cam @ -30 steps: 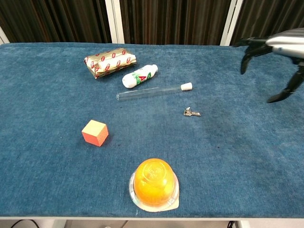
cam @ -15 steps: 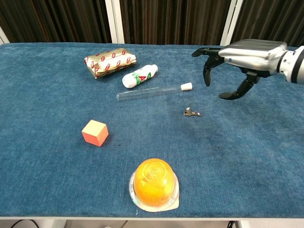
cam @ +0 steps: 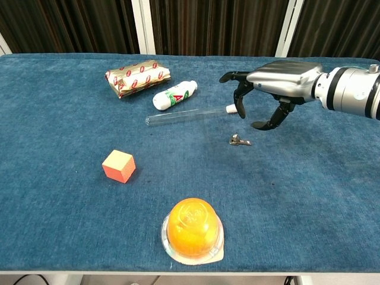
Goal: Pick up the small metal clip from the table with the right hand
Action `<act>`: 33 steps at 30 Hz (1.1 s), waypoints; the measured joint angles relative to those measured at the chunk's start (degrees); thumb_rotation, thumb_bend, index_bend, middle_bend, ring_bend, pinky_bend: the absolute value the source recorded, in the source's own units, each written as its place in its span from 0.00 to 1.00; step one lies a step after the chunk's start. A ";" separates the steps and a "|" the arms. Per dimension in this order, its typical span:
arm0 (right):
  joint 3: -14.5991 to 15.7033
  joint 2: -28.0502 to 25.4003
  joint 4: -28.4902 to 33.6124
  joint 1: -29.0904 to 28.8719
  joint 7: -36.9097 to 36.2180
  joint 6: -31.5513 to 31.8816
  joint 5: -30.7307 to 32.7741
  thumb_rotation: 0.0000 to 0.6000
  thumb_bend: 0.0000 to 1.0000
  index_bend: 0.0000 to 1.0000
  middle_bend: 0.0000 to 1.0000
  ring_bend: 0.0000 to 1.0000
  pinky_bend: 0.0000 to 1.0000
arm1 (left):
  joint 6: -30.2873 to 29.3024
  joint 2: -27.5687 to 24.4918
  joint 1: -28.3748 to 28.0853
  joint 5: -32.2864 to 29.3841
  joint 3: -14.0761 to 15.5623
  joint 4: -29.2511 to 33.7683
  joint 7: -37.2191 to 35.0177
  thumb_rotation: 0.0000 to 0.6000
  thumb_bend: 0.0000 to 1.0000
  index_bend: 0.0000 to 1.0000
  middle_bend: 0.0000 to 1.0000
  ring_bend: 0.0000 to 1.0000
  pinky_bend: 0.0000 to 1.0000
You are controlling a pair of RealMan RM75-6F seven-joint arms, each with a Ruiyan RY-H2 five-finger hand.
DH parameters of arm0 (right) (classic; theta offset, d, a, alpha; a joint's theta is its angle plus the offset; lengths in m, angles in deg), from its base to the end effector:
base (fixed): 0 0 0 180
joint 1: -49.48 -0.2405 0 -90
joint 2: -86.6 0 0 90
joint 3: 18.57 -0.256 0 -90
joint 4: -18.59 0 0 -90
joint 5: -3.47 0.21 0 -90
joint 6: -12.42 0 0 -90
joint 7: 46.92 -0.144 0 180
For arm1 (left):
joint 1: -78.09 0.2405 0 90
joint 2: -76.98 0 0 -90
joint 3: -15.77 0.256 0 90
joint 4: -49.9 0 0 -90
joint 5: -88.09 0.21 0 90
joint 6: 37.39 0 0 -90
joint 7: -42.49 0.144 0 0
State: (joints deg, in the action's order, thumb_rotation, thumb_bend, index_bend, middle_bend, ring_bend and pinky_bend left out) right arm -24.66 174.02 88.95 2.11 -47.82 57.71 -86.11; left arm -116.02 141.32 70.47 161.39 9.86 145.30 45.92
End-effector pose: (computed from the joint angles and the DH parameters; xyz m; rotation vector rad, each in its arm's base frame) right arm -0.1553 -0.3648 -0.0234 2.2172 -0.7059 0.8762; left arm -0.3206 0.2036 0.1555 -1.2658 -1.0257 -0.8096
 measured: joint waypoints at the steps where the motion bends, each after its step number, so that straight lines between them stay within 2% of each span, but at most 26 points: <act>1: 0.16 0.28 -0.32 -0.07 0.01 -0.06 0.10 1.00 0.52 0.54 0.08 0.24 0.23 | 0.00 -0.01 0.00 0.02 0.01 -0.01 0.00 1.00 0.31 0.18 0.05 0.04 0.15; 8: 1.55 1.72 -2.40 -0.55 -0.45 -0.38 0.43 1.00 0.52 0.56 0.08 0.24 0.23 | 0.24 0.00 -0.09 -0.11 0.02 0.05 0.12 1.00 0.31 0.18 0.05 0.04 0.15; 18: 1.56 4.70 -5.69 -2.30 -1.85 -0.81 1.16 1.00 0.52 0.60 0.08 0.25 0.23 | 0.18 -0.06 -0.04 -0.44 -0.17 0.00 -0.04 1.00 0.31 0.18 0.05 0.04 0.15; 33: 2.18 6.77 -8.23 -3.62 -2.29 -1.07 1.93 1.00 0.52 0.56 0.08 0.25 0.24 | 0.54 -0.19 -0.22 -0.91 -0.38 -0.01 -0.12 1.00 0.31 0.18 0.05 0.04 0.15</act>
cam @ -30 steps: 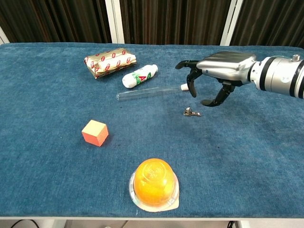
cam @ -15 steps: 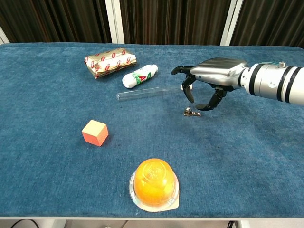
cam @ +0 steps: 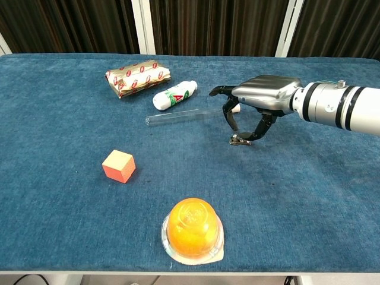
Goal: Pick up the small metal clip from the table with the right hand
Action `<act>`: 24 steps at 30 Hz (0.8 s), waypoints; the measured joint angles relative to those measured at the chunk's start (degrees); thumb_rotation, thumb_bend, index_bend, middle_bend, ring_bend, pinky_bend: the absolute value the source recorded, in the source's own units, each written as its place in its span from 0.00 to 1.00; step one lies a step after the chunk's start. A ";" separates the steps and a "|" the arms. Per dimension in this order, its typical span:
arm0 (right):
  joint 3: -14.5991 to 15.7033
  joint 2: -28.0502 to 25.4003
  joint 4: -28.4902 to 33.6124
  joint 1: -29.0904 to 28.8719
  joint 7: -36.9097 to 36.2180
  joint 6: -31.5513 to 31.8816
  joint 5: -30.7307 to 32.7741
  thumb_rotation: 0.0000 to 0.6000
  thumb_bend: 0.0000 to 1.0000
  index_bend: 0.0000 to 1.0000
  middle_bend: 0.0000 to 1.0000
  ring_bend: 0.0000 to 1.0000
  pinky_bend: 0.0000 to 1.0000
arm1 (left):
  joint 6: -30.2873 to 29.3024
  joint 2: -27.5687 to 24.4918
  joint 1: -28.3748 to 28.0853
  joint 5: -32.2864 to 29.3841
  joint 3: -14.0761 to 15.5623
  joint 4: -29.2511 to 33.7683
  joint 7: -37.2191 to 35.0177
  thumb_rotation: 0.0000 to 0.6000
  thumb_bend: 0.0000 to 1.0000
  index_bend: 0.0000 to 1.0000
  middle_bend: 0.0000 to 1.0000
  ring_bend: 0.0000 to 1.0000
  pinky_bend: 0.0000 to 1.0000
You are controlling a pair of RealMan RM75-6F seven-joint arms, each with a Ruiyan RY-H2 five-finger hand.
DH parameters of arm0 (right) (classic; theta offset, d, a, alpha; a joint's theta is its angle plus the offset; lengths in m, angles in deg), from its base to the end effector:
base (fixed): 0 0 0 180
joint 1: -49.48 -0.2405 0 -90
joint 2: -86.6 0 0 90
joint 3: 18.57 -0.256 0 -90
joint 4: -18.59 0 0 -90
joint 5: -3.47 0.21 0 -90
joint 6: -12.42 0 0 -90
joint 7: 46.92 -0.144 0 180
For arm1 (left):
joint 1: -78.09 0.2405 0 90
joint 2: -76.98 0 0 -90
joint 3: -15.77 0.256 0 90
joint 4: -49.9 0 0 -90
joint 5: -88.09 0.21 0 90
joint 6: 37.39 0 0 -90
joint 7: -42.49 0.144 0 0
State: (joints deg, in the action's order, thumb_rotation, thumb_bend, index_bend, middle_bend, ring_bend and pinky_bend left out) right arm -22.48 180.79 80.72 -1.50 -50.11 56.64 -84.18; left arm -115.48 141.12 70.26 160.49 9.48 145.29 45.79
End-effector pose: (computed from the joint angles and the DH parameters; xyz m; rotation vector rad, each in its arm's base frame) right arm -0.1503 -0.3743 -0.0559 2.2401 -0.7245 0.8463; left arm -0.3220 0.2059 0.1570 -1.2556 -1.0328 -0.8048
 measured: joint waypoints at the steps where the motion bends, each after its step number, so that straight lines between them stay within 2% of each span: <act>1: 0.04 0.12 -0.16 -0.08 0.00 -0.04 0.02 1.00 0.52 0.56 0.08 0.25 0.24 | 0.00 0.01 0.00 -0.05 -0.02 0.00 -0.02 1.00 0.31 0.18 0.05 0.04 0.15; 10: 0.21 1.47 -1.55 -0.97 0.13 -0.17 0.14 1.00 0.52 0.57 0.08 0.25 0.24 | -0.04 0.00 0.04 -0.31 -0.17 -0.11 -0.25 1.00 0.31 0.18 0.05 0.04 0.15; 24: 0.73 0.78 -0.61 -0.99 0.67 0.48 0.36 1.00 0.55 0.69 0.08 0.26 0.24 | 0.22 -0.05 -0.05 -0.64 -0.26 0.01 -0.30 1.00 0.31 0.18 0.05 0.04 0.15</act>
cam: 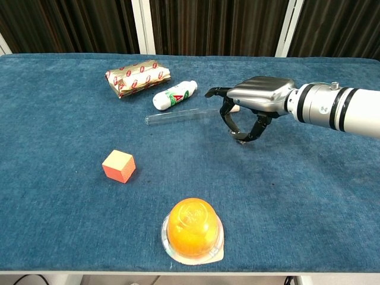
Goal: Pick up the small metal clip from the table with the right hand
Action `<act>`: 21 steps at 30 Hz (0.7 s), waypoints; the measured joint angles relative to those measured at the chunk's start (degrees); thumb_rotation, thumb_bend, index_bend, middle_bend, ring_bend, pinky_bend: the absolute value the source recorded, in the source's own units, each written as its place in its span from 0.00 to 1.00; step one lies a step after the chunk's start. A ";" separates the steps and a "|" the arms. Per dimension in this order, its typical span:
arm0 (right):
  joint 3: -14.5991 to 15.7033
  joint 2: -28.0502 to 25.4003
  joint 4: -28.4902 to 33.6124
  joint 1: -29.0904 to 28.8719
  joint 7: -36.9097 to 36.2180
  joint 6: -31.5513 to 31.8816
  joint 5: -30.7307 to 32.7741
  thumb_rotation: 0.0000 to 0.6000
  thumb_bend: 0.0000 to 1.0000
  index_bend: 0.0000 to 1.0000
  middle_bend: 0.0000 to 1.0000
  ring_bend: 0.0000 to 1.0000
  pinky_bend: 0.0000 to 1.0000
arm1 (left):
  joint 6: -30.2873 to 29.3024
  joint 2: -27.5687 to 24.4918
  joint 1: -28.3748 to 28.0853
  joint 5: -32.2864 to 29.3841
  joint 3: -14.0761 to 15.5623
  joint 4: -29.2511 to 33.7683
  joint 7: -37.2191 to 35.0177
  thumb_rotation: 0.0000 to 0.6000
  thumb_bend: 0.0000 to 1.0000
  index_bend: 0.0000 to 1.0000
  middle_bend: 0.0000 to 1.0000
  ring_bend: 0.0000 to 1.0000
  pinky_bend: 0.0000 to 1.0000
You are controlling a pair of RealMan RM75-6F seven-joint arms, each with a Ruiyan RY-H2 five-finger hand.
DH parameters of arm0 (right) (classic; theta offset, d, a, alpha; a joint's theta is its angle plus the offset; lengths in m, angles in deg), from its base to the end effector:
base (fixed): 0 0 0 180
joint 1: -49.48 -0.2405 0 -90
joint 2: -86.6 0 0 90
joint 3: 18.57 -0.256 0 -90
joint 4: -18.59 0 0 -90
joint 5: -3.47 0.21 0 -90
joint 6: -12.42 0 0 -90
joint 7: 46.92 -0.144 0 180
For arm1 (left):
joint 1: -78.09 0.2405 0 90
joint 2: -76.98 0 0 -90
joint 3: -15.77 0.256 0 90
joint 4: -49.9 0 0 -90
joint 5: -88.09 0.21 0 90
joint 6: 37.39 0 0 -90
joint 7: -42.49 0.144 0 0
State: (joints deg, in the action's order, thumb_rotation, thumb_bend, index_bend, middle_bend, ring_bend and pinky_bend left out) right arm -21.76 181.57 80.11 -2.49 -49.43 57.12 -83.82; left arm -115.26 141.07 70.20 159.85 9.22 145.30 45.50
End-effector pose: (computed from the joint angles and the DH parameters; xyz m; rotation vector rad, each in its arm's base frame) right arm -0.1454 -0.3745 -0.0602 2.2536 -0.6963 0.8471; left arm -0.3230 0.2069 0.1579 -1.2440 -1.0407 -0.8055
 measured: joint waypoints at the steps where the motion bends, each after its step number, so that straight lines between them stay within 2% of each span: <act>1: 0.01 -0.11 0.09 -0.01 0.07 0.04 0.00 1.00 0.55 0.69 0.08 0.26 0.24 | -0.04 0.01 0.03 -0.06 -0.03 0.00 -0.02 1.00 0.31 0.18 0.05 0.04 0.15; 14: -0.41 -2.15 3.12 0.55 0.42 2.18 0.30 1.00 0.57 0.69 0.08 0.26 0.25 | 0.18 -0.07 0.12 -0.58 -0.06 0.34 -0.23 1.00 0.31 0.18 0.05 0.04 0.15; 21: -1.38 -6.60 9.88 0.96 -4.59 3.07 0.78 1.00 0.57 0.69 0.08 0.26 0.25 | 0.26 -0.07 0.10 -0.52 0.05 0.54 -0.05 1.00 0.31 0.18 0.05 0.04 0.15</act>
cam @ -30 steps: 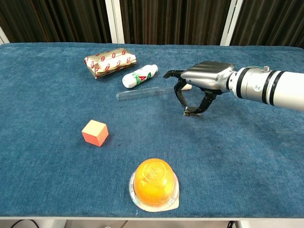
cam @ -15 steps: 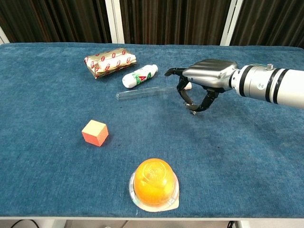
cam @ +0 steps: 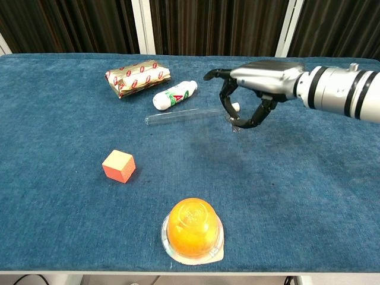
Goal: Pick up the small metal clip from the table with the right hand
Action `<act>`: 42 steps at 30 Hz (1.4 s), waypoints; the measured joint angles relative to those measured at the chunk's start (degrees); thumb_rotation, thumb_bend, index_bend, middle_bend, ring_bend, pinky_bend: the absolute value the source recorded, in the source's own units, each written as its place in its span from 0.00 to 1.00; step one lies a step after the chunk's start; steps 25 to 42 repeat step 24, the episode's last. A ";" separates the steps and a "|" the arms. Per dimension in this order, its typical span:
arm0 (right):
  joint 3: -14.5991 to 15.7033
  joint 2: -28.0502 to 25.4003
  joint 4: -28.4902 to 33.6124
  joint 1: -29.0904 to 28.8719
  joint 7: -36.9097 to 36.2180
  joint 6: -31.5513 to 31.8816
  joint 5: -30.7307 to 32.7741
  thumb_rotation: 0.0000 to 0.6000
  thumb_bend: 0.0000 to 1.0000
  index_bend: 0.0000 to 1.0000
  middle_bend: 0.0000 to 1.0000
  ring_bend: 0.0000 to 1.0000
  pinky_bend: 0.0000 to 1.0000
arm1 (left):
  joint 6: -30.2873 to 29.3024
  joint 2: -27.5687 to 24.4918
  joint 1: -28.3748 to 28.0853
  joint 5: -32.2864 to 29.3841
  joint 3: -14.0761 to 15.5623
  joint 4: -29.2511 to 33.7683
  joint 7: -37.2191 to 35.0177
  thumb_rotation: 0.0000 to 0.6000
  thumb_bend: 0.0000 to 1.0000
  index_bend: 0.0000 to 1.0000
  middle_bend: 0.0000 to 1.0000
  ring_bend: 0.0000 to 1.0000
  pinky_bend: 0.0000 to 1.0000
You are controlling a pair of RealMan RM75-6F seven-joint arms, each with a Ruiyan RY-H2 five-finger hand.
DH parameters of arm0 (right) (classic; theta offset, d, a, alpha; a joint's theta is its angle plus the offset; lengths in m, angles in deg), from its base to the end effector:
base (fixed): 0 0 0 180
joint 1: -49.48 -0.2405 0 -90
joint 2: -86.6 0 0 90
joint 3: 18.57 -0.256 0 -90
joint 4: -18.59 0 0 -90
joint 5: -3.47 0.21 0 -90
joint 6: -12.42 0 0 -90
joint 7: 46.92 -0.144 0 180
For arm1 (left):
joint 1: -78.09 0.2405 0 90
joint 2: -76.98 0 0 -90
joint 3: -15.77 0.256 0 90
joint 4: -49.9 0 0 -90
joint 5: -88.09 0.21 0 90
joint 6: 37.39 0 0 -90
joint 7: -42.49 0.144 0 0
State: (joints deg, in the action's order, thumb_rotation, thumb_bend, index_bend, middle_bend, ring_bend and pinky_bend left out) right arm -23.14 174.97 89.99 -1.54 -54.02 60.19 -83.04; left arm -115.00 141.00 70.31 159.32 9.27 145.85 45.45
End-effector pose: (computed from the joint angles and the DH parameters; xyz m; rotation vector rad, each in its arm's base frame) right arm -0.1310 -0.3671 -0.0284 2.2042 -0.8278 0.9999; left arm -0.3230 0.2056 0.1568 -1.2368 -1.0577 -0.8031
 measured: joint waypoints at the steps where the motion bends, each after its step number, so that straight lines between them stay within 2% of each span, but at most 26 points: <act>1: -0.13 -0.89 0.99 0.06 -0.82 0.12 0.04 1.00 0.57 0.69 0.08 0.26 0.25 | -0.03 -0.01 0.02 0.00 0.01 0.02 0.00 1.00 0.31 0.18 0.05 0.04 0.15; 9: -1.75 -7.91 8.05 0.97 -3.42 2.55 0.42 1.00 0.57 0.69 0.08 0.26 0.25 | 0.04 0.01 0.03 0.00 0.06 0.12 -0.03 1.00 0.31 0.18 0.05 0.05 0.15; 21: -6.75 -16.40 16.60 1.28 -1.79 6.27 1.91 1.00 0.57 0.69 0.08 0.26 0.25 | 0.17 0.08 -0.03 0.02 0.14 0.06 0.08 1.00 0.31 0.18 0.05 0.04 0.15; 24: -7.18 -17.75 17.82 1.33 -1.11 6.27 2.64 1.00 0.57 0.69 0.08 0.26 0.25 | 0.18 0.07 -0.02 -0.01 0.12 0.03 -0.02 1.00 0.31 0.18 0.05 0.04 0.15; 42: -7.18 -17.75 17.82 1.33 -1.11 6.27 2.64 1.00 0.57 0.69 0.08 0.26 0.25 | 0.18 0.07 -0.02 -0.01 0.12 0.03 -0.02 1.00 0.31 0.18 0.05 0.04 0.15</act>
